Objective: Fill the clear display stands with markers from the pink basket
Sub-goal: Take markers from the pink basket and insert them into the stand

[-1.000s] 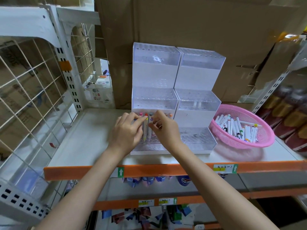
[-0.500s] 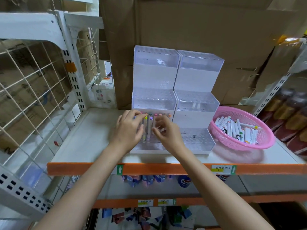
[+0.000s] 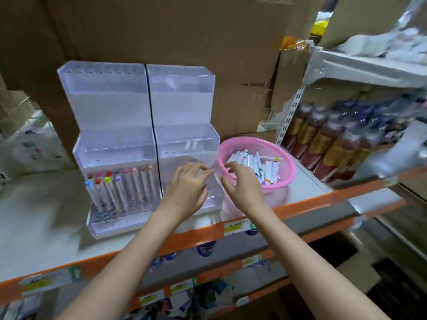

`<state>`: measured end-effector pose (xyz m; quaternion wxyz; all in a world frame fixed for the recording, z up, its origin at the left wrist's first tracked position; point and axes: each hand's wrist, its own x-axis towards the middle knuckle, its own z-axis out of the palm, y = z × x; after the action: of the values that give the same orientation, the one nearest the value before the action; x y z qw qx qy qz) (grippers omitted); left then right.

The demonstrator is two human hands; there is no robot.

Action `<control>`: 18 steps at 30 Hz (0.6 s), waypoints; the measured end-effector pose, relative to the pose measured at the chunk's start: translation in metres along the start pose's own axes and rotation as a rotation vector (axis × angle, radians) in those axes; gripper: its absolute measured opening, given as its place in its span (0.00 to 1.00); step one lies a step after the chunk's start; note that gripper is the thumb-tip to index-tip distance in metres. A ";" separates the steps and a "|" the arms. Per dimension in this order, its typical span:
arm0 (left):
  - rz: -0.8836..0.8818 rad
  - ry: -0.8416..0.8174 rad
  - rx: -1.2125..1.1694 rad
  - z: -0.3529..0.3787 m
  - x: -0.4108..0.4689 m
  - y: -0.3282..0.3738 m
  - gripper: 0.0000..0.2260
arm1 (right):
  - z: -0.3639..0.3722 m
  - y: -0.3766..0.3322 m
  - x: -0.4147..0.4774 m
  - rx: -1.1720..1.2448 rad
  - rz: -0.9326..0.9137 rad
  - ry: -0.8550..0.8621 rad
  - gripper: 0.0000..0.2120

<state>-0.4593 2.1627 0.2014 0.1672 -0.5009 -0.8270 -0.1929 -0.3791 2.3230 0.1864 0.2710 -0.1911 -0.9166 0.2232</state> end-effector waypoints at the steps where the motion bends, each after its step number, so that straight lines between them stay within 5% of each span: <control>1: 0.009 -0.014 -0.017 0.007 0.009 0.008 0.18 | -0.007 0.012 0.002 -0.027 0.026 -0.006 0.15; 9: 0.056 -0.115 -0.031 0.059 0.084 0.060 0.22 | -0.046 0.091 0.028 -0.160 0.132 -0.108 0.19; 18: -0.214 -0.335 0.083 0.106 0.135 0.071 0.22 | -0.045 0.140 0.073 -0.247 0.128 -0.308 0.21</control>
<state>-0.4641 2.3474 0.1837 0.0263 -0.4278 -0.8991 -0.0890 -0.3779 2.4870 0.1787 0.0873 -0.2445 -0.9536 0.1524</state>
